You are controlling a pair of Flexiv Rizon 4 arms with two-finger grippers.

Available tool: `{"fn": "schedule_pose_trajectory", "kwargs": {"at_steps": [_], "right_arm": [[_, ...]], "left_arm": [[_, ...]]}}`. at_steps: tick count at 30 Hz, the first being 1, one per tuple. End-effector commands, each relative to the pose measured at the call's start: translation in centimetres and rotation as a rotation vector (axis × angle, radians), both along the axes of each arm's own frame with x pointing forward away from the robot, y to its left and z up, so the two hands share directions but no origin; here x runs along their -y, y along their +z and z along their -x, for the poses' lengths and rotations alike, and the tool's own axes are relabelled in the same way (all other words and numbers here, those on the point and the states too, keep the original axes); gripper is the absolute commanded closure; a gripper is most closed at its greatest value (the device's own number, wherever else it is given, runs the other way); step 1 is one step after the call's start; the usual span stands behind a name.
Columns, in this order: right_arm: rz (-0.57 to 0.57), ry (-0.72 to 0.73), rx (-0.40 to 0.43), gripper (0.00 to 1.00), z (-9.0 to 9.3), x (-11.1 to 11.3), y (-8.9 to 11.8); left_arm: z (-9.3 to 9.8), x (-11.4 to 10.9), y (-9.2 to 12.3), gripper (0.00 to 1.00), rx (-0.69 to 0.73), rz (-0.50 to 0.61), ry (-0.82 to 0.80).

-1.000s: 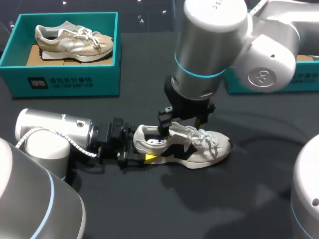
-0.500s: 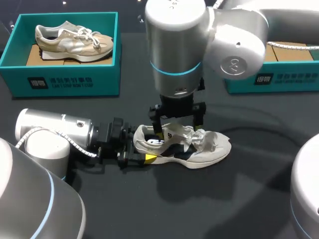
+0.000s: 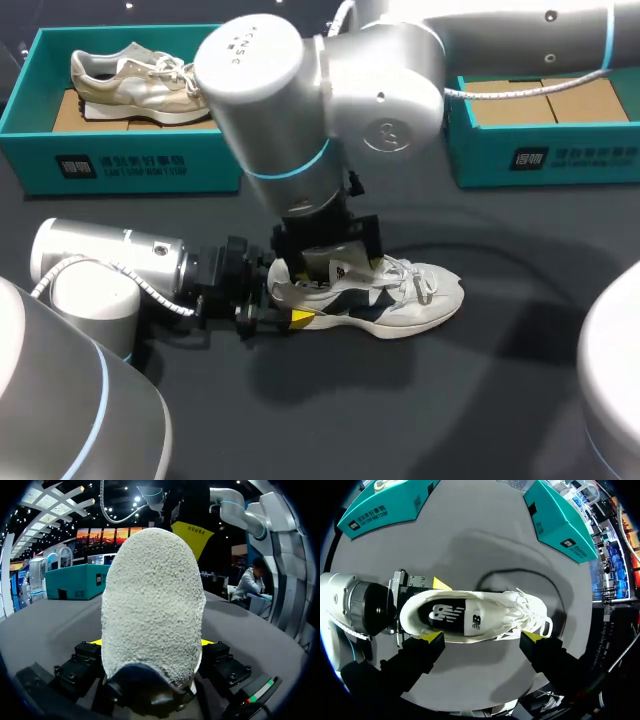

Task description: Take the shoe out of the shoebox, open the shoe tongue, remove and reinsert the insole, then place the shoe into the shoebox

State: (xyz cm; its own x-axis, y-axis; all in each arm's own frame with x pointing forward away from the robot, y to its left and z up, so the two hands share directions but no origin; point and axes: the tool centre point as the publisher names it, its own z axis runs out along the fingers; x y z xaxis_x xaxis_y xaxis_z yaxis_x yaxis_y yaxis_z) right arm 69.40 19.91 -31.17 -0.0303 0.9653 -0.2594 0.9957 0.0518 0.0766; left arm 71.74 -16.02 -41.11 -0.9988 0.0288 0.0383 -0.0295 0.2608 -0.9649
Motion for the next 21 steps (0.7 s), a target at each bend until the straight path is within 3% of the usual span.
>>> {"fn": "schedule_pose_trajectory", "kwargs": {"at_steps": [1, 11, 21], "right_arm": [[0.093, -0.015, 0.016, 0.00, -0.1, -0.4, -0.6], [0.117, -0.030, 0.041, 0.00, -1.4, 0.1, -1.5], [0.161, -0.071, 0.065, 0.00, -1.5, 0.8, -2.4]], "left_arm": [[0.1, 0.0, 0.0, 1.00, 0.000, 0.000, 0.002], [0.1, 0.0, 0.0, 1.00, 0.000, 0.000, 0.002], [0.1, 0.0, 0.0, 1.00, 0.000, 0.000, 0.002]]}}
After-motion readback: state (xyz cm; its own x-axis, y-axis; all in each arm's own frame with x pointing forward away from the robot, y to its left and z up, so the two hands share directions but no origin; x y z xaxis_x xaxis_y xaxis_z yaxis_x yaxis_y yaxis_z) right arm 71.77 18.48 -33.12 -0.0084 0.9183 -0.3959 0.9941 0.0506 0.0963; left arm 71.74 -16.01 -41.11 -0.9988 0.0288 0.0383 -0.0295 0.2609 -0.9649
